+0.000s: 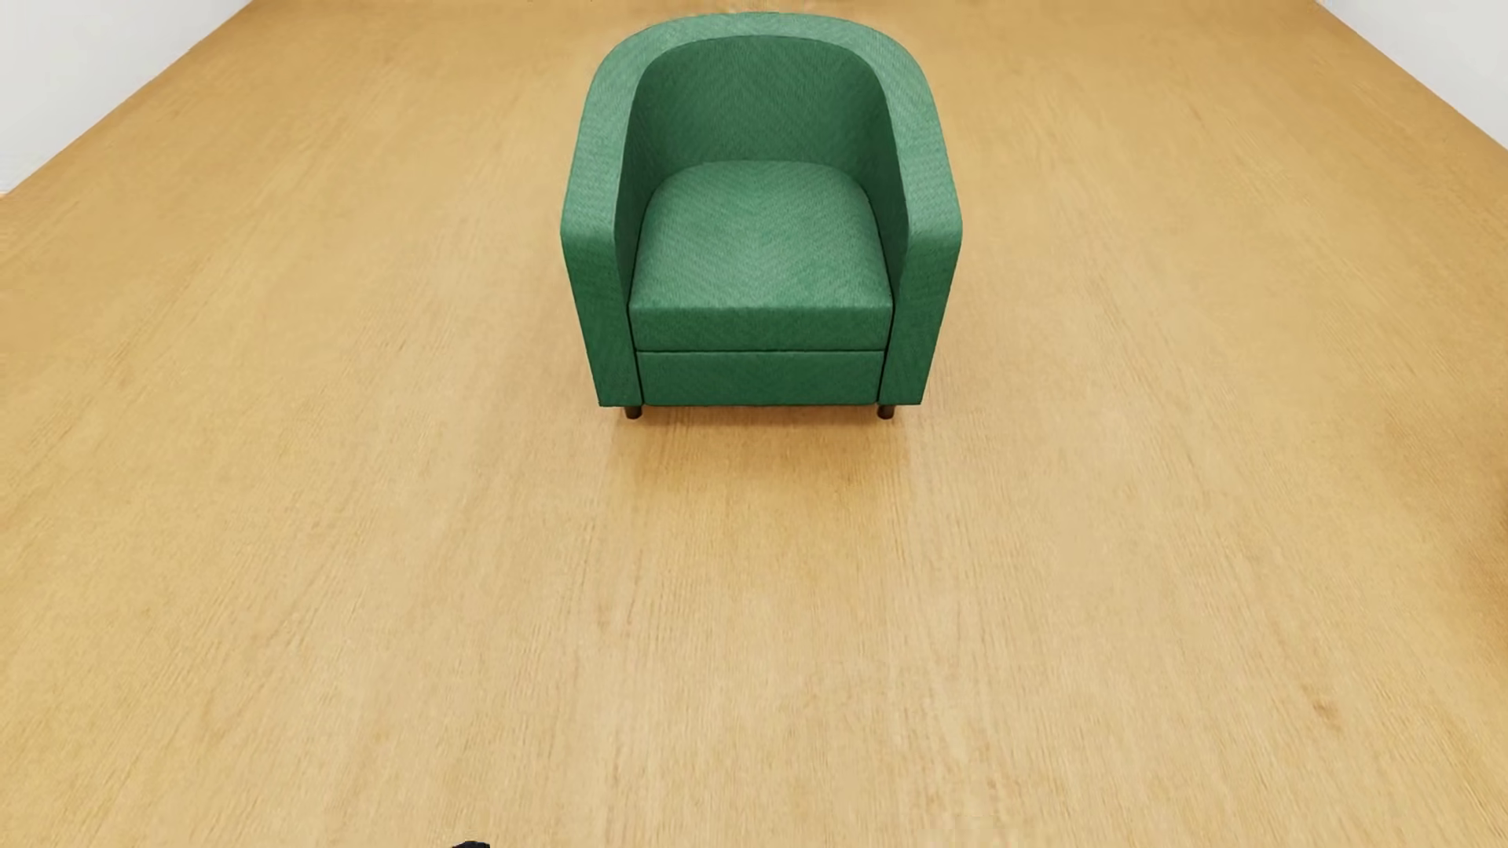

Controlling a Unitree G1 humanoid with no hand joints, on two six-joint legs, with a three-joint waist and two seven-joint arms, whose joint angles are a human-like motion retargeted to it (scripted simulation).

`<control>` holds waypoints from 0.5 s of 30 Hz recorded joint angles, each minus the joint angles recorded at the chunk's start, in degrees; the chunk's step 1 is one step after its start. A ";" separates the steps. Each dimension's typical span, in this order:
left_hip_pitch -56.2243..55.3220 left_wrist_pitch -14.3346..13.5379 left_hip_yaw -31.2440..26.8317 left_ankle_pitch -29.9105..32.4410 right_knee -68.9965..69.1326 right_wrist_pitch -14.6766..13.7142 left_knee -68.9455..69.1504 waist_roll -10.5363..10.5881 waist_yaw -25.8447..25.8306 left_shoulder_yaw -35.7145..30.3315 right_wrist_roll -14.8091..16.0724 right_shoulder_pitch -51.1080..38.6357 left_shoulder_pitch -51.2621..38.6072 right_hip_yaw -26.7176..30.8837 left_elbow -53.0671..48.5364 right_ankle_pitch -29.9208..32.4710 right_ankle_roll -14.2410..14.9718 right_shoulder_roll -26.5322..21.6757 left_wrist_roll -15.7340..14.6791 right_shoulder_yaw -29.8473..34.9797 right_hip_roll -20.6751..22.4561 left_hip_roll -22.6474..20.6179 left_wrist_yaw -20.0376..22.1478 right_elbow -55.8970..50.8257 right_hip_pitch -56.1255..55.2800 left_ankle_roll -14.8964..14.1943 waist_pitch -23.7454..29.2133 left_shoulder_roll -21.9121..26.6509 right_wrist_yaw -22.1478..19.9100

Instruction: Walk to the armchair

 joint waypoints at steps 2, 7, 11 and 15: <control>2.56 -1.83 -0.62 -1.38 -16.58 0.96 -1.55 -0.48 -0.19 0.90 -0.55 4.41 -2.30 -6.14 -3.76 -1.81 0.86 -1.52 -2.03 -0.48 -1.72 -1.10 0.23 4.72 2.17 -0.10 -0.40 2.06 5.95; 9.75 -2.24 -0.46 -1.58 -38.77 -6.60 -8.38 -0.56 -0.17 4.73 -14.17 8.42 -2.88 -12.46 -8.46 0.66 2.31 -4.36 -6.35 5.67 0.87 -0.75 6.40 8.64 12.38 -0.47 -1.64 2.04 21.75; 14.27 -0.07 1.90 -1.16 -45.24 -5.57 -13.74 0.21 -0.70 4.56 -10.33 7.17 -0.19 -11.47 0.05 2.21 2.50 -0.40 -5.46 -5.01 4.29 1.25 6.36 1.11 16.25 -1.14 -2.86 -1.08 13.17; 15.07 2.96 4.48 -2.50 -45.32 -7.20 -13.00 0.95 -0.97 -1.43 -6.64 2.89 0.91 -8.97 12.36 2.16 2.61 2.05 4.47 -7.75 5.75 2.71 -4.84 -5.87 15.90 -1.38 -2.74 -0.56 6.37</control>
